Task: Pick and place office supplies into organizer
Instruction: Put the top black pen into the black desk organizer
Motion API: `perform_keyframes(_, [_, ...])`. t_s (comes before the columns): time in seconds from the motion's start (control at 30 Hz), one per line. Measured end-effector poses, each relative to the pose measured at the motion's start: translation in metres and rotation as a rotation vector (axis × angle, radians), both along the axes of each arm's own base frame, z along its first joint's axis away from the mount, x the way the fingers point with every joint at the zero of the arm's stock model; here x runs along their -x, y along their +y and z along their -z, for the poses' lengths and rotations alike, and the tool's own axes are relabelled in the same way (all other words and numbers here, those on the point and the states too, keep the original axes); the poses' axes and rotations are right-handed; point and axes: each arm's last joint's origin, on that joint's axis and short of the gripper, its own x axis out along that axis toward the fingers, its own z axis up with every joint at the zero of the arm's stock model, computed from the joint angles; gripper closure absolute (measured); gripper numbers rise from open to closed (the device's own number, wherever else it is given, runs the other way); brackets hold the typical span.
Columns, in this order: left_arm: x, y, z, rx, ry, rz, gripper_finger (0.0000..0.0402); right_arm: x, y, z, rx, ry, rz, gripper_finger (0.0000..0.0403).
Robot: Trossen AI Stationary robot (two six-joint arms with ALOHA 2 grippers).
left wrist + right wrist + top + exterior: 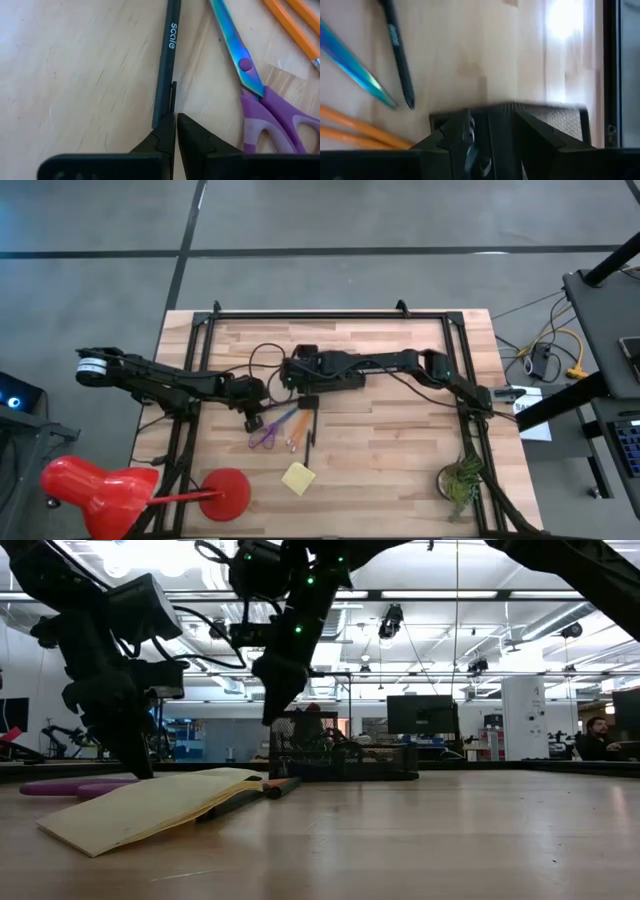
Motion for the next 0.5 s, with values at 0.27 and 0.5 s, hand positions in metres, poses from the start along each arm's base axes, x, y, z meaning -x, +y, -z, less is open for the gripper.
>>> perform_keyframes(0.27, [0.001, 0.000, -0.001, -0.009, -0.002, 0.007, 0.0395, 0.012, -0.033, 0.000, 0.005, 0.071, 0.086, 0.0264])
perform_keyframes(0.5, [0.001, 0.000, -0.001, -0.021, -0.002, 0.022, 0.0395, 0.022, -0.054, -0.009, -0.042, 0.078, 0.150, 0.0265])
